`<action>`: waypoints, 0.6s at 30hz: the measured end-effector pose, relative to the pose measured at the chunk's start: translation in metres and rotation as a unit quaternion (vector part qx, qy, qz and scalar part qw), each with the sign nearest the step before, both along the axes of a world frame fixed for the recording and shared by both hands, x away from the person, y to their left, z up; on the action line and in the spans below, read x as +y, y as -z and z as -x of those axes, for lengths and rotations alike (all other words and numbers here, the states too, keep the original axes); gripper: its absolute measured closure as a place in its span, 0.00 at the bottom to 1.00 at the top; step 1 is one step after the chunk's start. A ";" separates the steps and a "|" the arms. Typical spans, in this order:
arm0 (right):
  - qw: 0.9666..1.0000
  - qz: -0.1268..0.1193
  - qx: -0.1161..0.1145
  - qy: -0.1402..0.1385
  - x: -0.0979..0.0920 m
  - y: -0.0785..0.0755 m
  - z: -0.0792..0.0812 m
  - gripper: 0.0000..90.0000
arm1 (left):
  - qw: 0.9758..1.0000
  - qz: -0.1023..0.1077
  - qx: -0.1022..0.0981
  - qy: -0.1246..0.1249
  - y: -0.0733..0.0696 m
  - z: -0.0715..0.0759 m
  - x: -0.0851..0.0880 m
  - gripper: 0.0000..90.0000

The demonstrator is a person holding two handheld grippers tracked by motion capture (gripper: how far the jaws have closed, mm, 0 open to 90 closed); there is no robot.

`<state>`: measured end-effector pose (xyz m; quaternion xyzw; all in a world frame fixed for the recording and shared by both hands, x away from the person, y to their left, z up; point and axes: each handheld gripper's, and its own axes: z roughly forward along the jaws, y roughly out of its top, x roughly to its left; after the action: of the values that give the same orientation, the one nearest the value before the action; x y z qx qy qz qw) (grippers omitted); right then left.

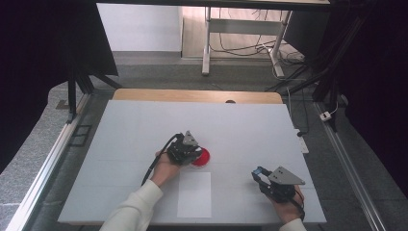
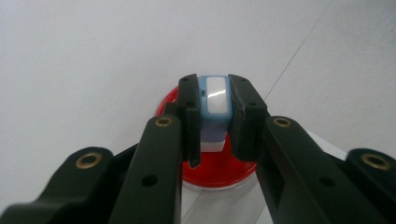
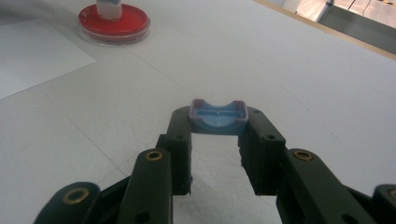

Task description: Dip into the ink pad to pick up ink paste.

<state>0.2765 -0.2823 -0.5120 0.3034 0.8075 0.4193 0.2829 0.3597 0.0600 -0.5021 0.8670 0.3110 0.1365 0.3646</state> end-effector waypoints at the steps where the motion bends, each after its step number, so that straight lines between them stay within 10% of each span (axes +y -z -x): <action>1: 1.000 0.001 0.000 0.000 0.000 0.000 0.000 0.72 | 1.000 0.004 0.001 0.000 0.001 0.000 0.001 0.84; 18: 1.000 -0.004 -0.002 0.001 -0.002 -0.001 0.000 0.72 | 1.000 0.021 -0.006 -0.002 0.001 0.002 0.005 0.84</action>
<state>0.2765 -0.2842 -0.5108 0.3047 0.8048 0.4228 0.2839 0.3581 0.0647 -0.5031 0.8577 0.3130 0.1360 0.3846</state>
